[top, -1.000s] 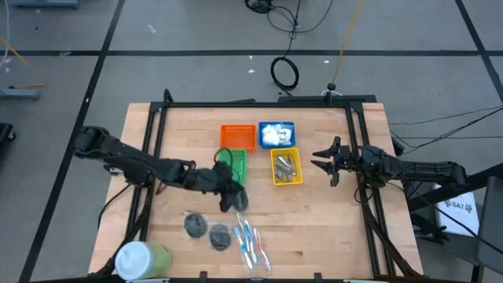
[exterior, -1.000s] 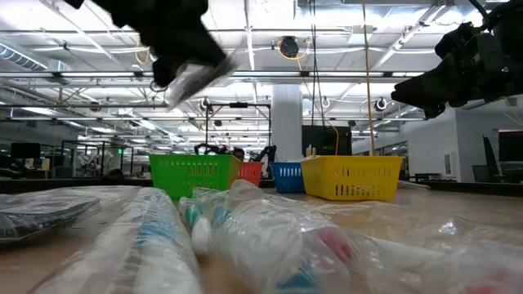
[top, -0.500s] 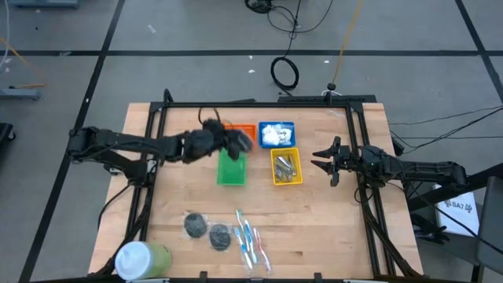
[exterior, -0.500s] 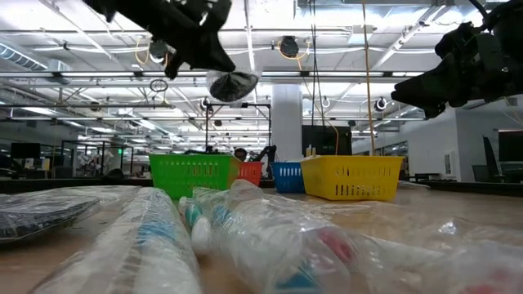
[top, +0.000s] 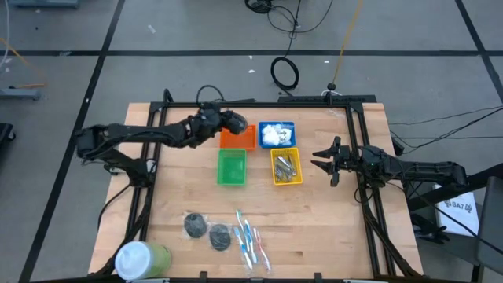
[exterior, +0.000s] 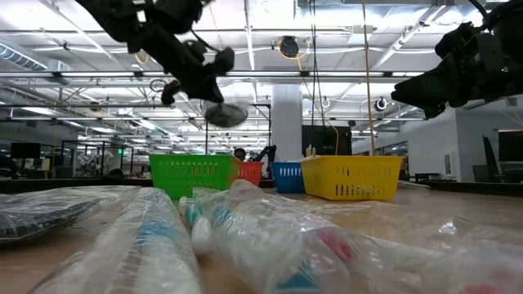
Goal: Pick & Place Travel size toiletries
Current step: Put the black hairbrush into the orange bin
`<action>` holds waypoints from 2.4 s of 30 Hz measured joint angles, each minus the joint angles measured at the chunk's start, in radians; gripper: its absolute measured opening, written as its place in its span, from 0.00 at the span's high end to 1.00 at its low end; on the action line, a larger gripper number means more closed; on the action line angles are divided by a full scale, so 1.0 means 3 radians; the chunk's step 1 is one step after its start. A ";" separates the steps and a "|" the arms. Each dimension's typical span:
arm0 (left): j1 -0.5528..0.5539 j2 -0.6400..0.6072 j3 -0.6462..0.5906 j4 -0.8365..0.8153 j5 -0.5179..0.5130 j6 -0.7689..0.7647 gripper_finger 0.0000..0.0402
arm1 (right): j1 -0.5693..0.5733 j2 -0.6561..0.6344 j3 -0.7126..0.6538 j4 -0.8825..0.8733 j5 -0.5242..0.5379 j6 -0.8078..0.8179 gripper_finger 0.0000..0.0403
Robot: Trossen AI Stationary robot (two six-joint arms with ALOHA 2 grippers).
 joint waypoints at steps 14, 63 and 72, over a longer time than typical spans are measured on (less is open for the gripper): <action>0.0012 0.0665 -0.0001 0.0454 0.0018 0.0082 0.97 | 0.0001 -0.0001 0.0000 0.0000 0.0000 0.0000 0.68; -0.2831 -0.0407 -0.0001 -0.2372 0.1243 -0.1493 0.46 | 0.0001 0.0004 0.0000 -0.0001 0.0001 0.0000 0.68; -0.3496 0.0050 -0.0001 -0.2594 0.1558 -0.3163 0.52 | 0.0001 0.0003 0.0001 -0.0001 0.0001 0.0001 0.68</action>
